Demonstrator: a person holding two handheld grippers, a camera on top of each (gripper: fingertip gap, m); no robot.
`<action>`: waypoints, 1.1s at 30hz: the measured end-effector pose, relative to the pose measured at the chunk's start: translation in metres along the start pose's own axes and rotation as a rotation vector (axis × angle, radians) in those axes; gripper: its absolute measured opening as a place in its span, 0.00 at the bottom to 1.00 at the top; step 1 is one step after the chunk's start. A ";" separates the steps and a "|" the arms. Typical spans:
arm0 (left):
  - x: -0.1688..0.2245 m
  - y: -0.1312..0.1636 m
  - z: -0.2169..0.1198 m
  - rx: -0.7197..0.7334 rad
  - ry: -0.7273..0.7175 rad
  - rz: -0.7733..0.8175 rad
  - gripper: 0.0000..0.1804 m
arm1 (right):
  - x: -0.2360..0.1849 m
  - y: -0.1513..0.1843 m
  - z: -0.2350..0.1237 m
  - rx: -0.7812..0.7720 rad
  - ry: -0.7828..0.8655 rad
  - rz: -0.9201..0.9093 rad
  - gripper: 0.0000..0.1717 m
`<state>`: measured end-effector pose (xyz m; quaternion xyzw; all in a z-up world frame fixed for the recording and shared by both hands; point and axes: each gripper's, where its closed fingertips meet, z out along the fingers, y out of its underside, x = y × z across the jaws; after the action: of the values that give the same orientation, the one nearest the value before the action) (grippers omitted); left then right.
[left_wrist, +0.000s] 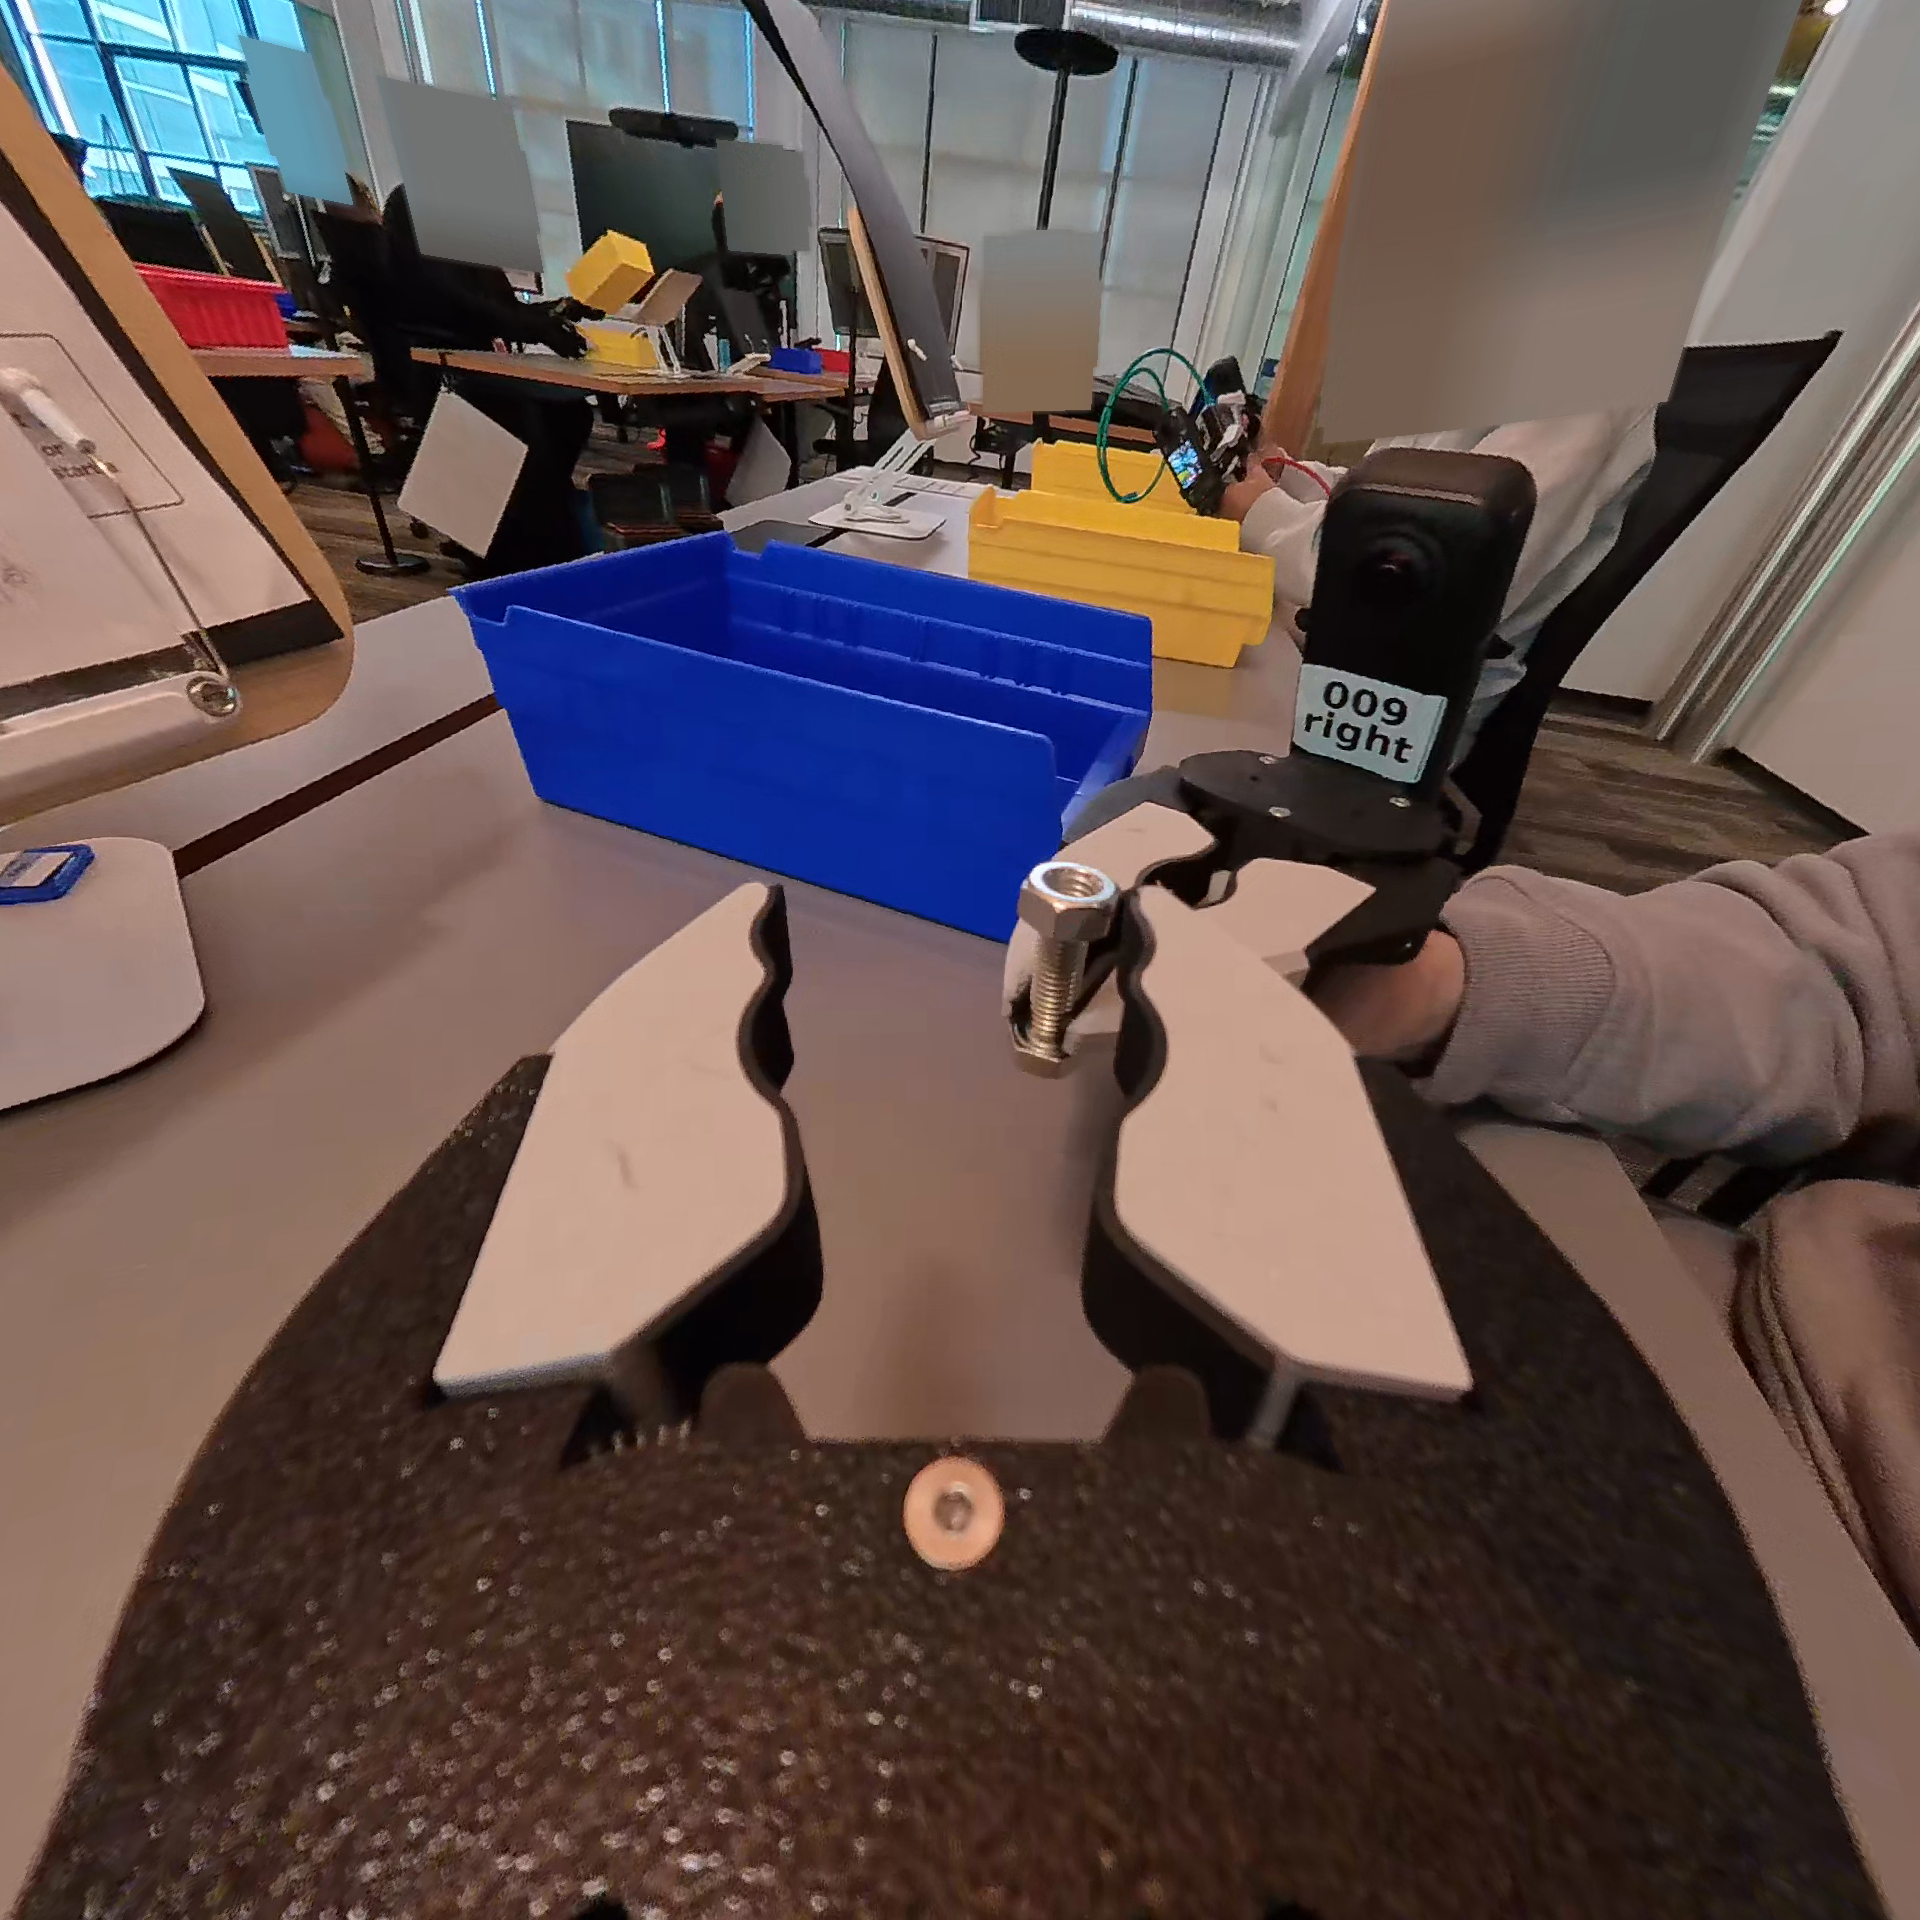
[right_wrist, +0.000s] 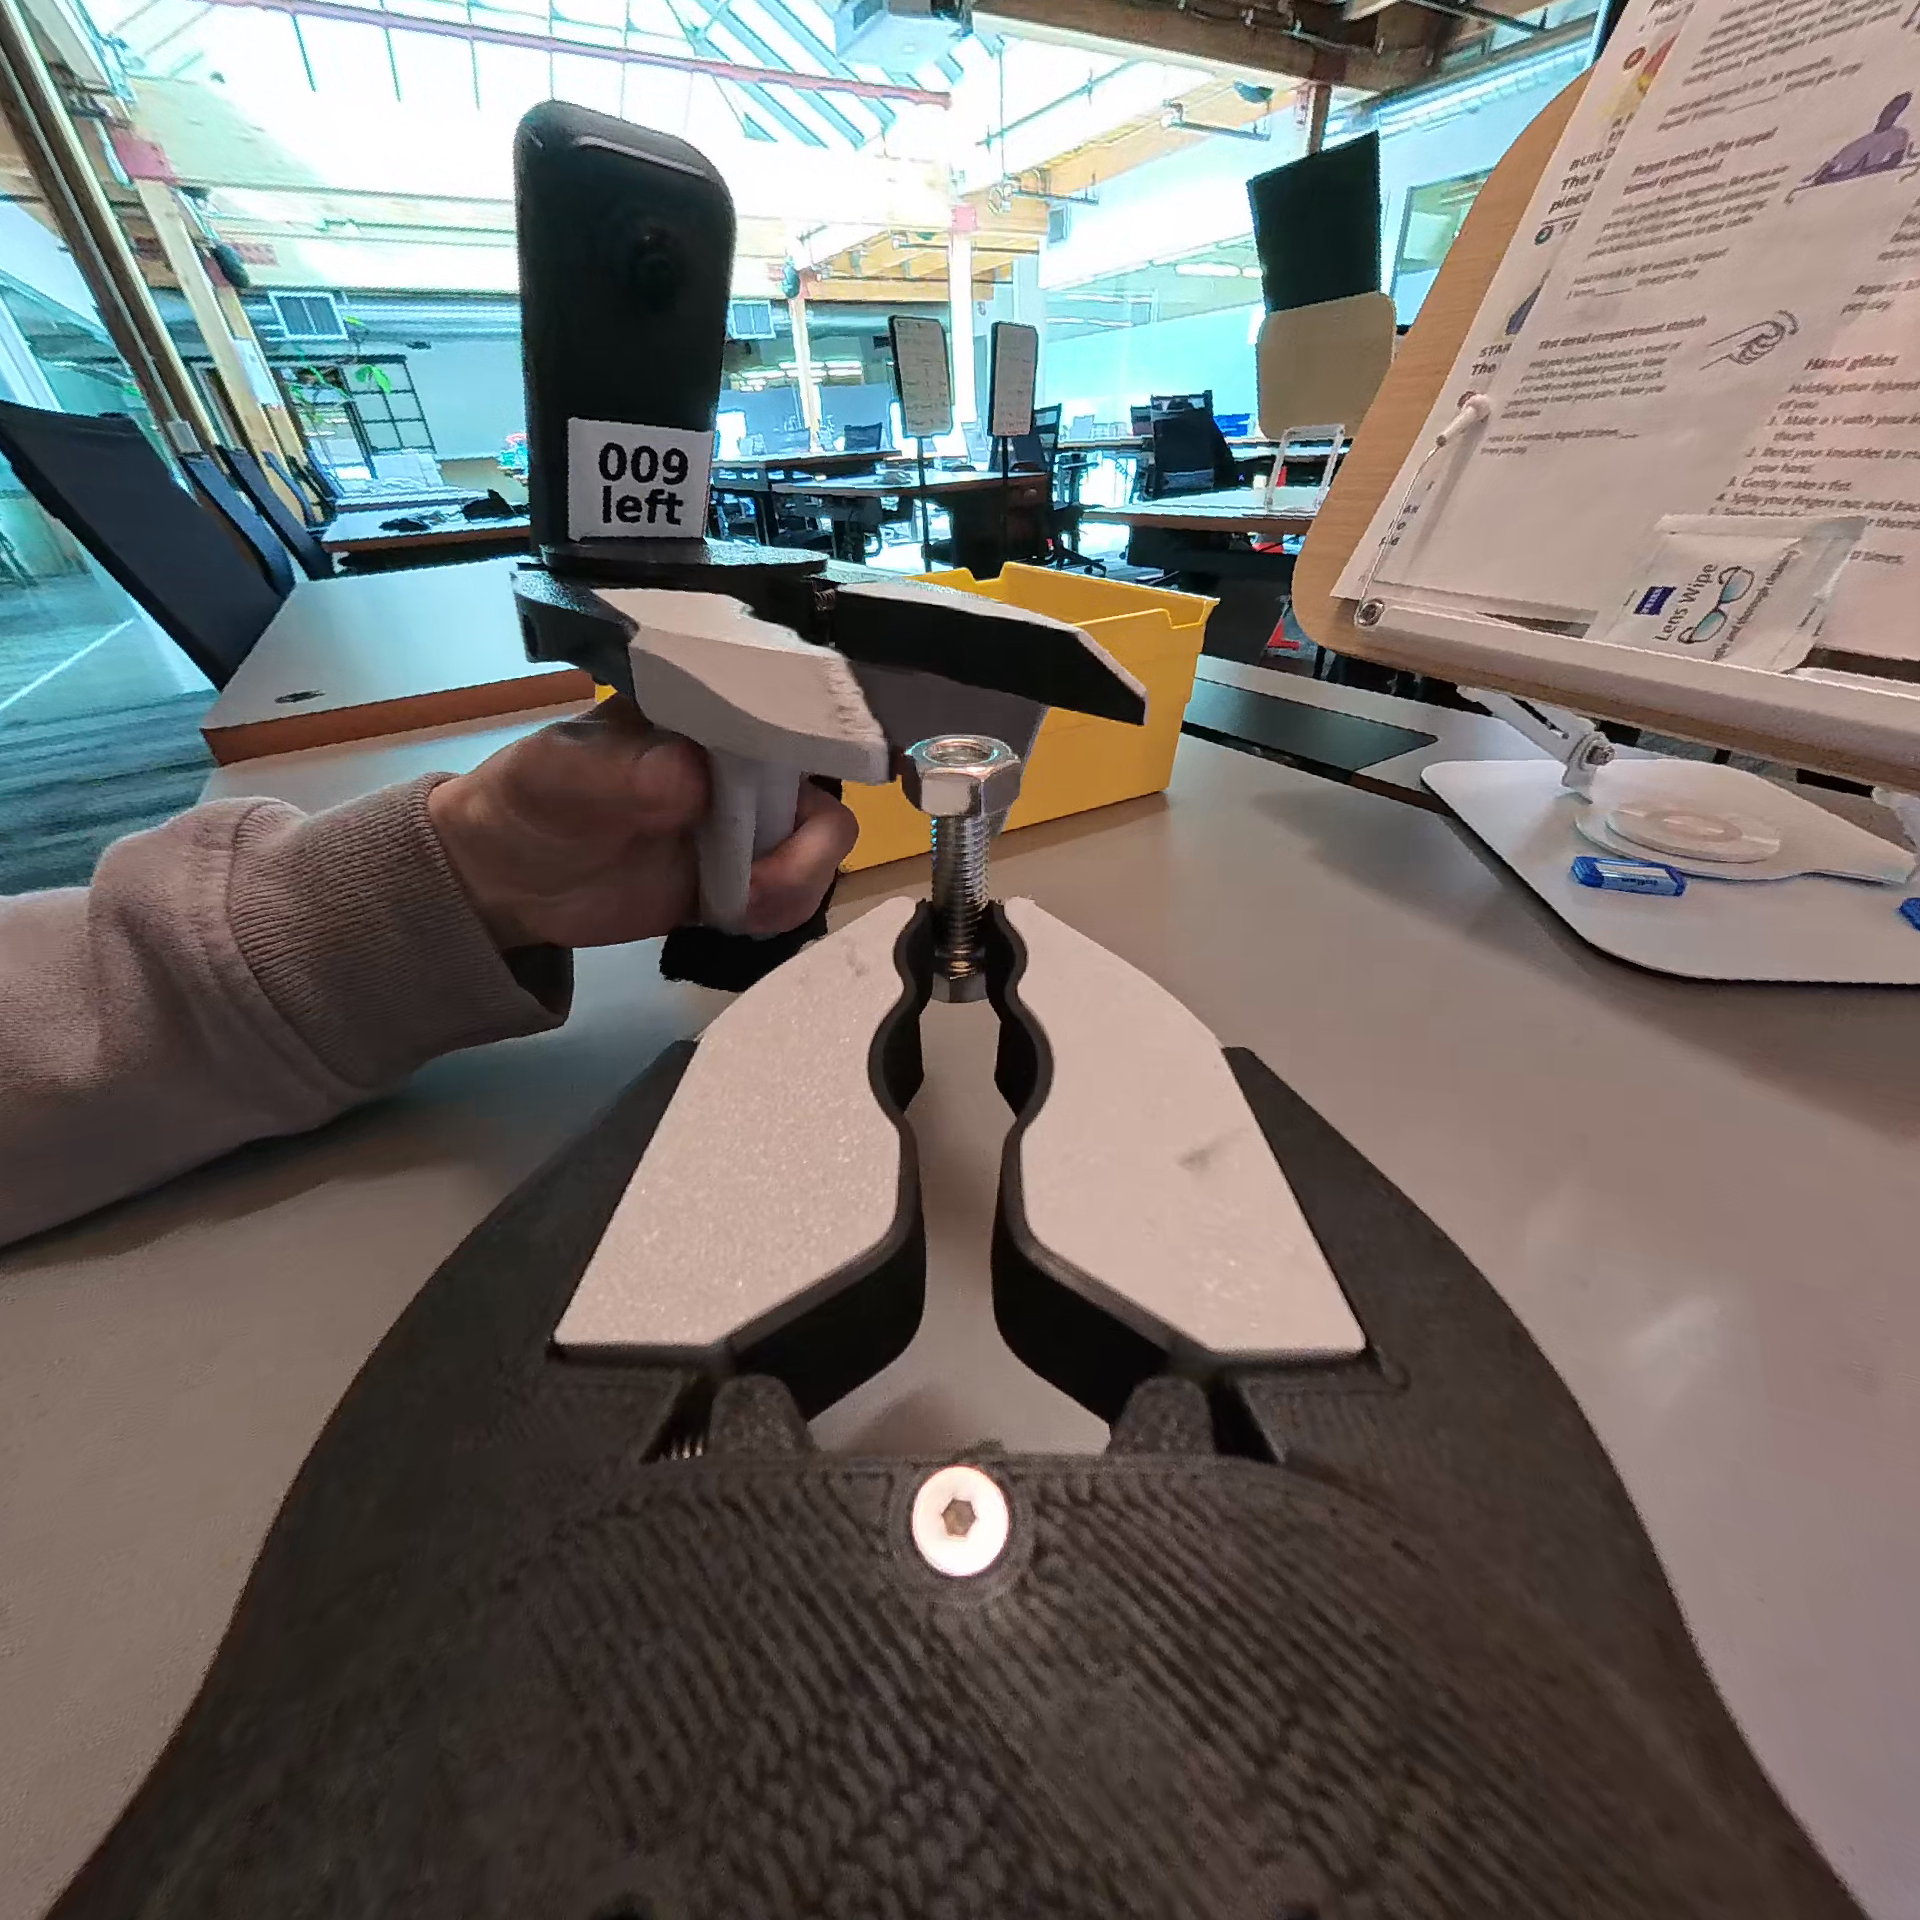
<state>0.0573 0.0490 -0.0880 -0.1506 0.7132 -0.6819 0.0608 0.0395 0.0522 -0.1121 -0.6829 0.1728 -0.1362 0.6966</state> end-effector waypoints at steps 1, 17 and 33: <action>-0.001 0.000 -0.001 0.004 -0.004 -0.005 0.33 | 0.000 0.000 0.000 -0.001 -0.001 -0.002 0.05; 0.000 -0.005 -0.007 0.027 0.003 -0.003 0.35 | 0.000 0.000 0.000 0.003 -0.002 0.000 0.05; -0.002 0.002 -0.002 -0.012 -0.020 0.015 0.35 | -0.001 -0.002 0.000 0.013 -0.004 -0.008 0.05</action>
<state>0.0584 0.0518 -0.0901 -0.1523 0.7176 -0.6758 0.0721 0.0384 0.0525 -0.1105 -0.6794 0.1676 -0.1387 0.7008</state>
